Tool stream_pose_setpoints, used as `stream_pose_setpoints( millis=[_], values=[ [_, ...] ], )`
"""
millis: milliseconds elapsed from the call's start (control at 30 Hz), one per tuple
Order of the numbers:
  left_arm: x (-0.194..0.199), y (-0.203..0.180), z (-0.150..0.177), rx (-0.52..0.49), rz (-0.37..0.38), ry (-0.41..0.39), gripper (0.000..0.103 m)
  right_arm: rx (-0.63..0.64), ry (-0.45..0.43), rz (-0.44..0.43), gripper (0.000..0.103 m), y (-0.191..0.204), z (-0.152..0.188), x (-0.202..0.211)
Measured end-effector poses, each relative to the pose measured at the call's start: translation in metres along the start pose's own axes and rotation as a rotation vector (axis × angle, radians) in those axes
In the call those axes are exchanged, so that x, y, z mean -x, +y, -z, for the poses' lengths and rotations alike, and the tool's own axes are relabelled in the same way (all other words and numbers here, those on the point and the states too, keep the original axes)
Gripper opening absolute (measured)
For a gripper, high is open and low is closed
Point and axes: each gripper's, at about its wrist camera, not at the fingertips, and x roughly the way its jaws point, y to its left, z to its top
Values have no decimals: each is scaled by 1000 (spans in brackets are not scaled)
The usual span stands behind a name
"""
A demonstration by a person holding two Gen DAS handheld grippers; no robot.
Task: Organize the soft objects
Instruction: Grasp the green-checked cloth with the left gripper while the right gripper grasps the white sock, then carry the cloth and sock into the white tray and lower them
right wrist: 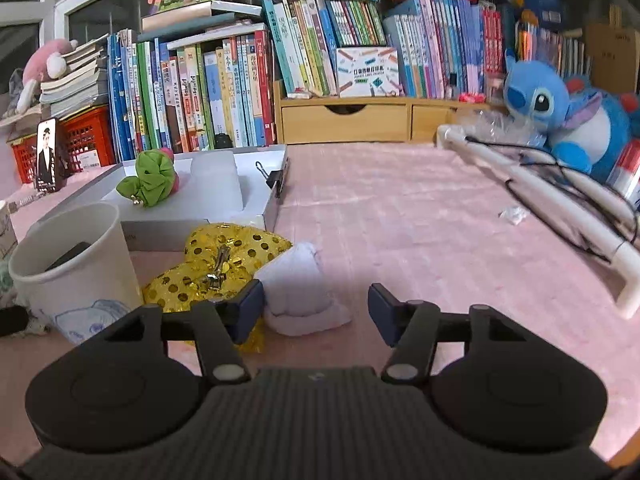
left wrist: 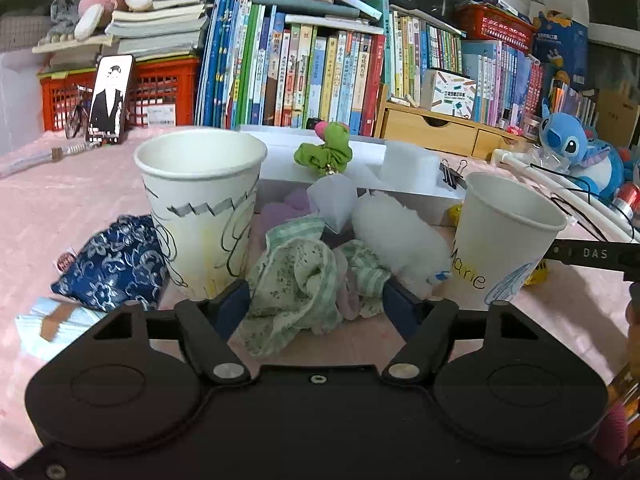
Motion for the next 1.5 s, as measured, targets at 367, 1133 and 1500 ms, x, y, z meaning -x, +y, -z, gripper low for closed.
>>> stream_pose_setpoints(
  millis=[367, 1133, 1500],
  values=[
    [4, -2, 0, -8, 18, 22, 27, -22, 23, -35, 48, 2, -3, -13],
    [74, 3, -37, -27, 74, -79, 21, 23, -82, 31, 45, 10, -25, 41],
    [72, 5, -93, -39, 118, -95, 21, 18, -137, -17, 45, 13, -56, 52]
  ],
)
